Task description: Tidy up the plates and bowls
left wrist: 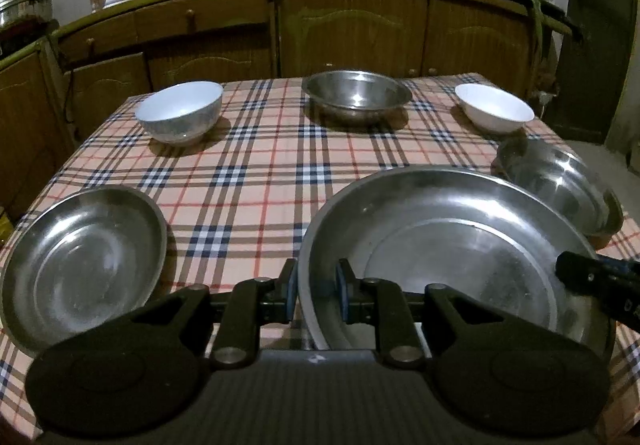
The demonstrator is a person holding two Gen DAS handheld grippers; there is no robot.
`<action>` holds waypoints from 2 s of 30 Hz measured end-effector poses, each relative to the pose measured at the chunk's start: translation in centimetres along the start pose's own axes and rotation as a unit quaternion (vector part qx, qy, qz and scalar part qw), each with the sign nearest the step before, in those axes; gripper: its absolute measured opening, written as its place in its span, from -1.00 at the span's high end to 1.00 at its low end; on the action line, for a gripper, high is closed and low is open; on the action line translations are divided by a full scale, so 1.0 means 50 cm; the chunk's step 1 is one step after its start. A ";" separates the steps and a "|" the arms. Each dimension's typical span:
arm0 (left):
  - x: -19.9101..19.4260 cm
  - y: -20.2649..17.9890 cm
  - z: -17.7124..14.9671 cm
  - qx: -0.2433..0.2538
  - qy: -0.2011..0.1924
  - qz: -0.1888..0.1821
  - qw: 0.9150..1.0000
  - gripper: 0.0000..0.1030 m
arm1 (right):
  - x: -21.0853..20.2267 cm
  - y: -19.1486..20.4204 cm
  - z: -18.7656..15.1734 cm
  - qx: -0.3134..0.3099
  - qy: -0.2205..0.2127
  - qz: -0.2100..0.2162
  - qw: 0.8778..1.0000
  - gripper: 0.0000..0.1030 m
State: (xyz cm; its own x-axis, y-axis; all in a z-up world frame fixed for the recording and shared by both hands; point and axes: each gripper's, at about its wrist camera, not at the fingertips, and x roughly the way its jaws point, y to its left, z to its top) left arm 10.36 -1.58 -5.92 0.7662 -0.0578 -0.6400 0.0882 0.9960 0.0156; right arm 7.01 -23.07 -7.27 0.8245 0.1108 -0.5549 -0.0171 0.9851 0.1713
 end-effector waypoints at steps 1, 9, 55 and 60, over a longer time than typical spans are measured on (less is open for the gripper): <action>0.001 -0.001 -0.003 0.000 0.001 0.001 1.000 0.60 | 0.002 -0.001 -0.003 0.000 0.001 0.000 1.000 0.58; 0.014 -0.007 -0.022 0.003 0.010 0.005 1.000 0.60 | 0.014 -0.004 -0.016 -0.001 0.006 -0.005 1.000 0.58; -0.050 0.100 -0.012 -0.031 -0.003 0.050 0.998 -0.85 | -0.010 0.099 0.005 -0.021 -0.006 0.033 0.999 -0.38; -0.068 0.131 -0.012 -0.043 -0.009 0.058 0.997 -0.85 | -0.009 0.149 0.004 -0.042 0.002 0.051 0.998 -0.39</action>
State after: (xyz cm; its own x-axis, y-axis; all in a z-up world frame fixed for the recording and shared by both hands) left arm 7.94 5.18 -4.09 0.7796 0.0581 -0.6236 -0.0569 0.9981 0.0219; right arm 6.65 -15.79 -5.58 0.8140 0.2104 -0.5414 -0.1480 0.9764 0.1570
